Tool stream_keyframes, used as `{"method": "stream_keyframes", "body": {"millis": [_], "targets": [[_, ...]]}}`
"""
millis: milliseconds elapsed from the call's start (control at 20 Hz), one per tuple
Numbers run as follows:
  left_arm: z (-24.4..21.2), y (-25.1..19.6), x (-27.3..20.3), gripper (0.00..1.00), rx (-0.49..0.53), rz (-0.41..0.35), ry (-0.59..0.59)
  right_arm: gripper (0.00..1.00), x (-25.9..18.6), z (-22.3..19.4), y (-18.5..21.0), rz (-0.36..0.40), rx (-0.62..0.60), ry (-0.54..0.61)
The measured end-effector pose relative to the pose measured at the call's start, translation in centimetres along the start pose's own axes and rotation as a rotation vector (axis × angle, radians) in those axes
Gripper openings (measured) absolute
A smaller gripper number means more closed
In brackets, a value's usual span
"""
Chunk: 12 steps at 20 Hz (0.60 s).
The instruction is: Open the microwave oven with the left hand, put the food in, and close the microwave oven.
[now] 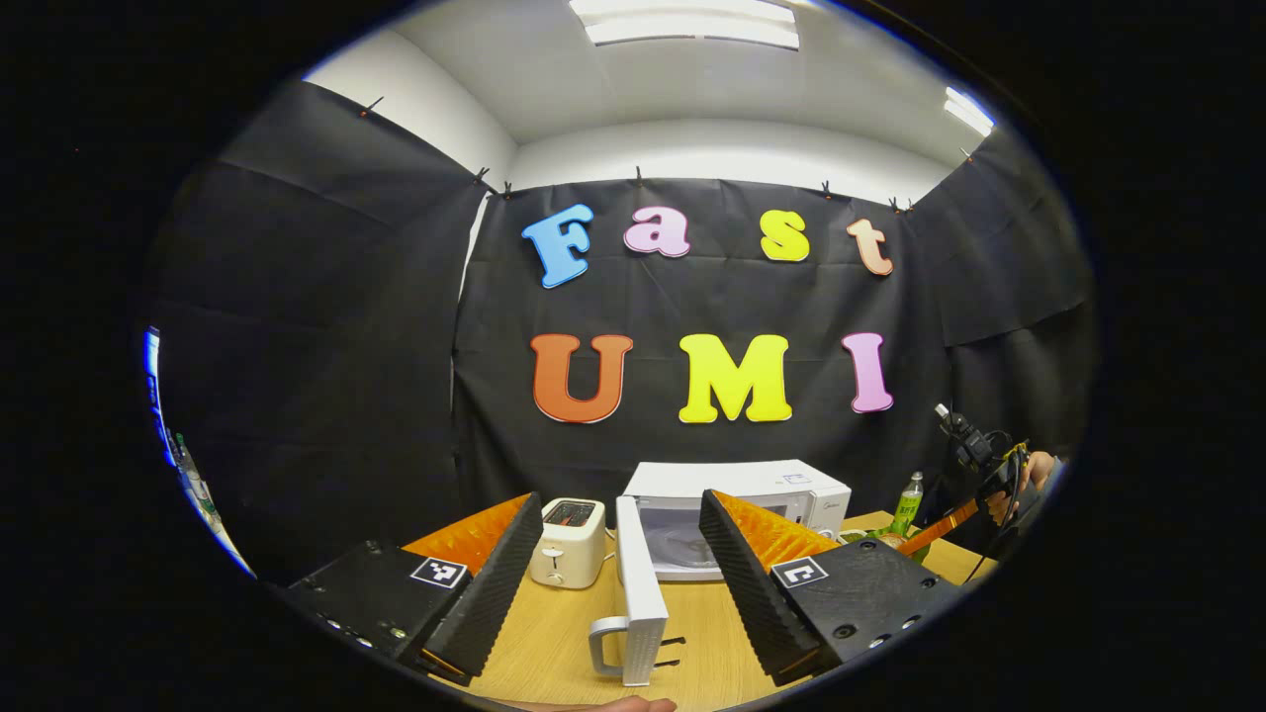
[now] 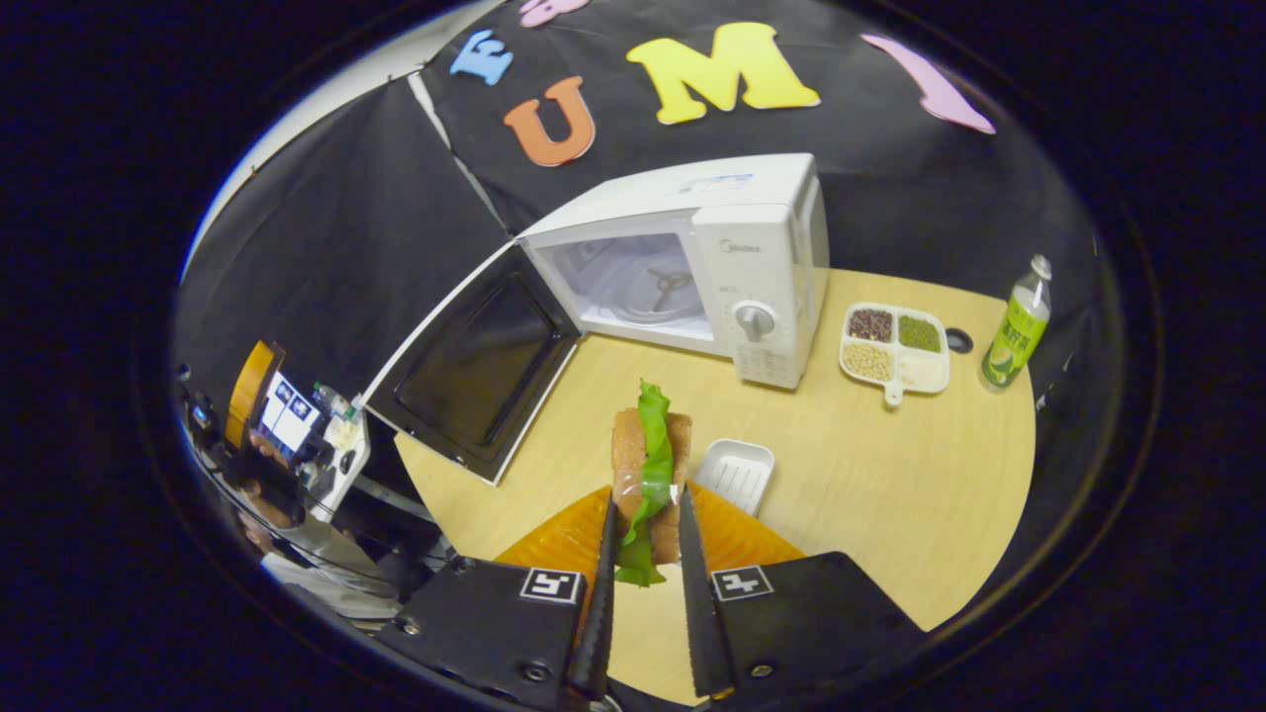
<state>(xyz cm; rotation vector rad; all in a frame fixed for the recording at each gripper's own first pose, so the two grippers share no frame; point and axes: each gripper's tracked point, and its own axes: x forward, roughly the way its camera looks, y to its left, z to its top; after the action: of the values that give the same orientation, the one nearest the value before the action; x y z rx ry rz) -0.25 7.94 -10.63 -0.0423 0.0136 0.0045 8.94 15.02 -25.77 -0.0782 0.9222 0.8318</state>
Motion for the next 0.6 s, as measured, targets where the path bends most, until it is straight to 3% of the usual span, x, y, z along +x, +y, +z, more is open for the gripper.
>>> {"method": "stream_keyframes", "body": {"millis": [300, 350, 400, 600], "targets": [[-1.0, 3.0, -0.7, 0.96, -0.016, 0.025, 0.019, 0.35, 7.0, 1.6, 7.5, 0.032, -0.165, 0.028], [-1.2, 3.6, -0.6, 0.85, -0.022, 0.032, 0.021, 0.35, 8.4, 1.8, 8.3, 0.026, -0.181, 0.029], [-1.5, 3.9, -0.8, 0.96, -0.028, 0.036, 0.024, 0.35, 9.7, 2.3, 8.8, 0.010, -0.197, 0.022], [-2.2, 5.9, -1.0, 0.95, 0.000, 0.075, 0.033, 0.35, 14.0, 4.4, 10.4, -0.053, -0.199, -0.044]]}}
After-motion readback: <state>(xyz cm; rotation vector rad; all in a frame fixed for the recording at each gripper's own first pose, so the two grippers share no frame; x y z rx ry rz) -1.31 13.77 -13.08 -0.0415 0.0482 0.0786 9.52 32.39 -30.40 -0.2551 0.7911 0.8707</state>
